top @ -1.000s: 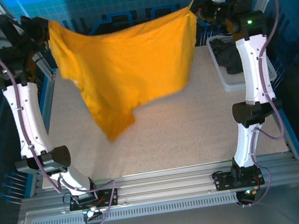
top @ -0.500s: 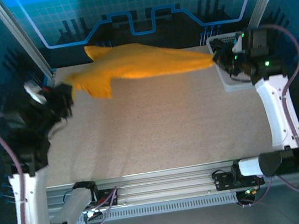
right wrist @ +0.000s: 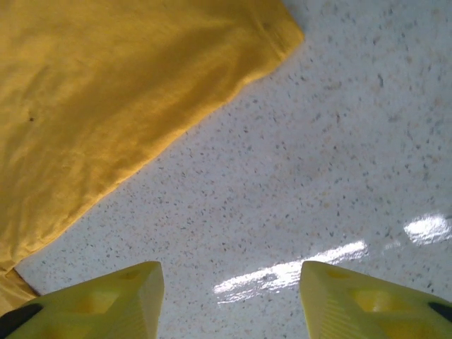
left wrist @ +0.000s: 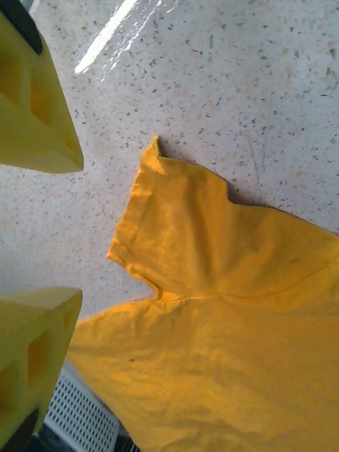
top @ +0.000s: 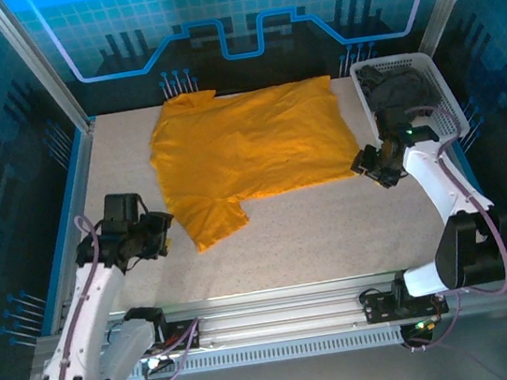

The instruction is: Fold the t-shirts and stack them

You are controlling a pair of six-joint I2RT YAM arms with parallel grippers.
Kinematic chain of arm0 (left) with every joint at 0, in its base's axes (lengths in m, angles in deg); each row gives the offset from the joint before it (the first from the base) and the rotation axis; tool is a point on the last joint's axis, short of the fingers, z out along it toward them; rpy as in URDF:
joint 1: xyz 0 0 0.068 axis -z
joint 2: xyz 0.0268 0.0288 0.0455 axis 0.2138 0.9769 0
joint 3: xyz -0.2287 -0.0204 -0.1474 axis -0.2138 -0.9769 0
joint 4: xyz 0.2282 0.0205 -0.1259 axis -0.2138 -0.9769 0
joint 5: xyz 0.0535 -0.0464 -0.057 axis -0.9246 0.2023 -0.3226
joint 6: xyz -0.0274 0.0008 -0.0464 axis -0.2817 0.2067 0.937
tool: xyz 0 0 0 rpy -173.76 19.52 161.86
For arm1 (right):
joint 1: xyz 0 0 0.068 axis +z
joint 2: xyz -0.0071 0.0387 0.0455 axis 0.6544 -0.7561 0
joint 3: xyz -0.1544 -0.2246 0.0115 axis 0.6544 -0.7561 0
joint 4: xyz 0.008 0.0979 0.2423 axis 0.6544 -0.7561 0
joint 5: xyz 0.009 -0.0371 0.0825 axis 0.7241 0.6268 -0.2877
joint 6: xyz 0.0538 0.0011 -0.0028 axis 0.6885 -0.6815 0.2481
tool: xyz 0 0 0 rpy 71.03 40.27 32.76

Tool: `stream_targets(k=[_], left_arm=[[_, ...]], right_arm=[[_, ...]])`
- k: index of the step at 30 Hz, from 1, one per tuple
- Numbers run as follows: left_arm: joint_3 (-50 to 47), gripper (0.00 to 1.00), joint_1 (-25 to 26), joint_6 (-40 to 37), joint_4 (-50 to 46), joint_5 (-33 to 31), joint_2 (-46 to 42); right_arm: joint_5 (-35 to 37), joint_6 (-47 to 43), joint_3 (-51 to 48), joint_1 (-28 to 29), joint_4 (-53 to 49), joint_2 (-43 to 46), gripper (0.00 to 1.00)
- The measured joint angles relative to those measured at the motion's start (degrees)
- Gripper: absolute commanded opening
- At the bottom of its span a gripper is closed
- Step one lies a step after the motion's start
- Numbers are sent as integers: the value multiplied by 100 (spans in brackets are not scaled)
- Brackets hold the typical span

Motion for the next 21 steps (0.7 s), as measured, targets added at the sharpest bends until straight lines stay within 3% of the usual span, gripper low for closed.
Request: stream_targets(k=[7, 9, 21], left_arm=[[-31, 40, 55, -251, 378, 0, 1054], [-136, 44, 162, -275, 522, 50, 1281], [-378, 45, 837, -382, 1283, 245, 2785]], right_arm=[[243, -361, -4, 282, 57, -201, 49], [234, -466, -11, 280, 59, -326, 49], [142, -693, -9, 243, 63, -573, 49]])
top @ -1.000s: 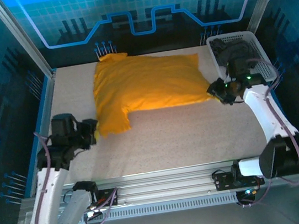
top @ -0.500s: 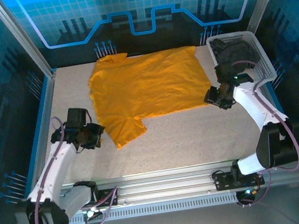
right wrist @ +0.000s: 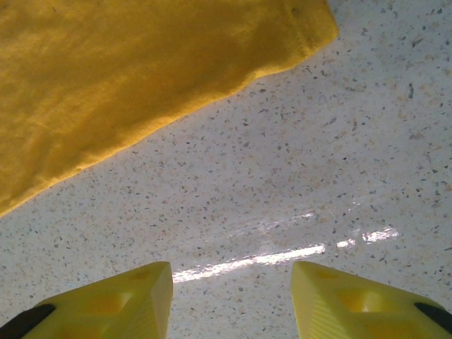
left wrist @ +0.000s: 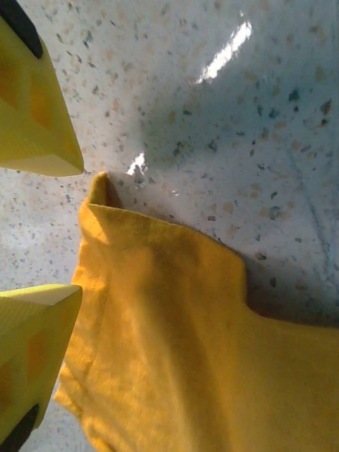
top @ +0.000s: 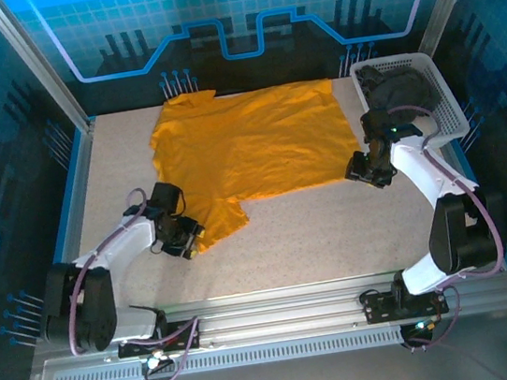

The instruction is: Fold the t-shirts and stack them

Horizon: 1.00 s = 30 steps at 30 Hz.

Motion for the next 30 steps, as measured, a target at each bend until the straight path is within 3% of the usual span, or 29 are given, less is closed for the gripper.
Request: stream_targets(k=[3, 6, 8, 13, 23, 30], left_arm=[[9, 37, 17, -57, 229, -22, 319], [146, 9, 24, -160, 197, -96, 789], [190, 0, 22, -240, -17, -181, 789], [7, 0, 35, -291, -20, -492, 391], [-1668, 0, 31, 339, -632, -483, -2402], [-1751, 0, 31, 501, -914, -417, -2767]], right_arm=[[-39, 0, 2, 0, 31, 0, 49], [-61, -2, 0, 0, 39, 0, 49], [-59, -2, 0, 0, 42, 0, 48], [-44, 2, -63, 0, 37, 57, 48], [262, 212, -586, -15, 22, 238, 50], [15, 444, -1233, -479, 286, 164, 47]])
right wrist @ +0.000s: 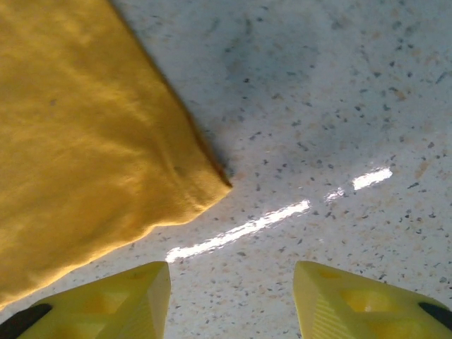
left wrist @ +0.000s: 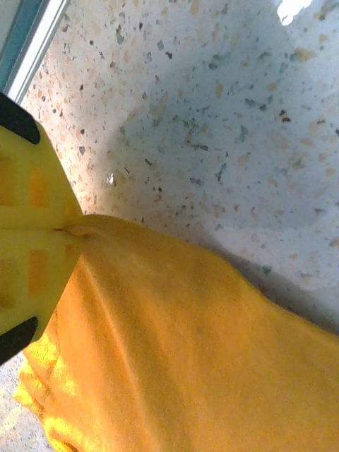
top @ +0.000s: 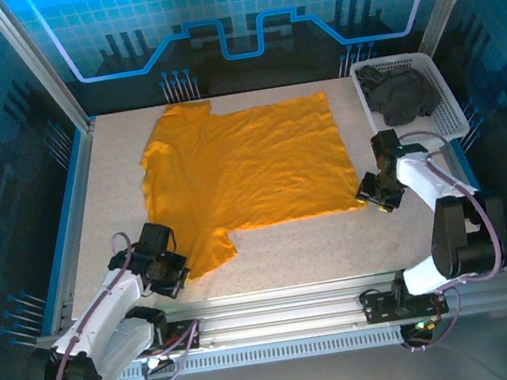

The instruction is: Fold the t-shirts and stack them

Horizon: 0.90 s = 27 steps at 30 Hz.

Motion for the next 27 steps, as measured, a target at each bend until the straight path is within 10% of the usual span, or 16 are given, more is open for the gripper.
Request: stream_targets(k=[14, 27], left_arm=[[116, 0, 0, -4, -162, 9, -4], [308, 0, 0, -42, -444, -61, -52]], right_arm=[[-354, 190, 37, -55, 579, -916, 38], [-387, 229, 409, 22, 584, -1231, 0]])
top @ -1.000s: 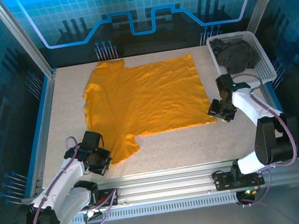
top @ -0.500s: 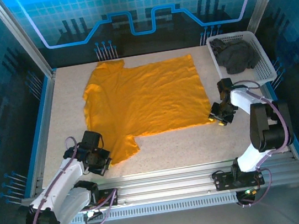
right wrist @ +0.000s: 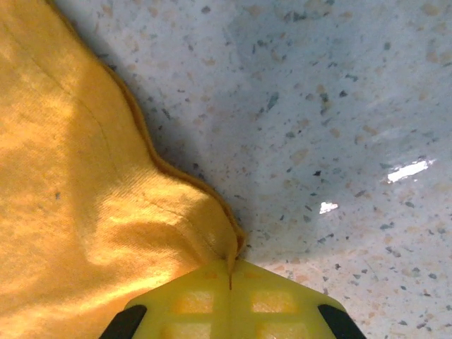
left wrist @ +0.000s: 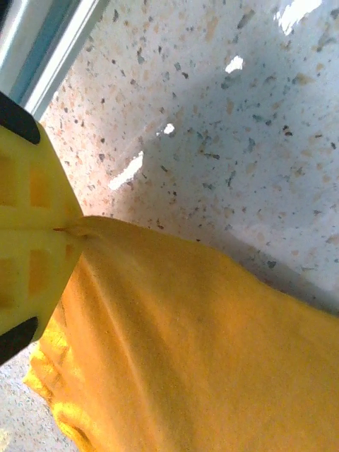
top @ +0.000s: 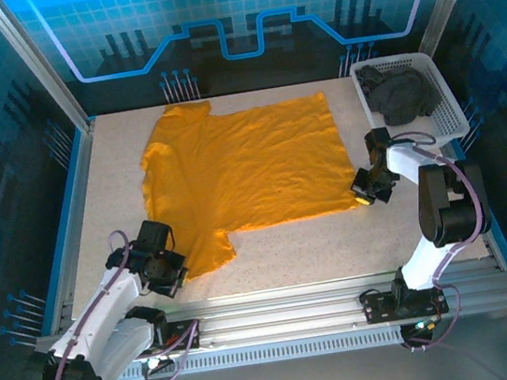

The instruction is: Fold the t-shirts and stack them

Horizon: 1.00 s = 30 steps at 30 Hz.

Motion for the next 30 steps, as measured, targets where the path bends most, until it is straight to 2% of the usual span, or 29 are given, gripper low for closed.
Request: stream_targets(k=[5, 11, 15, 18, 21, 26, 30], left_arm=[[363, 0, 0, -17, -616, -35, -267], [411, 0, 4, 74, -1620, 44, -1349], [413, 0, 7, 197, -1681, 160, -1676], [586, 0, 4, 190, -1668, 149, -1388], [1222, 0, 4, 125, -1506, 48, -704], [2396, 0, -52, -212, -695, -96, 522], [2924, 0, -223, -529, -195, -101, 1305]], right_arm=[[232, 2, -184, 260, -380, 636, 0], [341, 42, -931, 363, -968, 1845, 0], [334, 109, -1099, 509, -1342, 2210, 0], [334, 131, -1088, 538, -1414, 2234, 0], [332, 153, -914, 538, -1526, 2100, 0], [264, 181, -247, 525, -1534, 1646, 0], [223, 262, 210, 470, -1537, 1292, 0]])
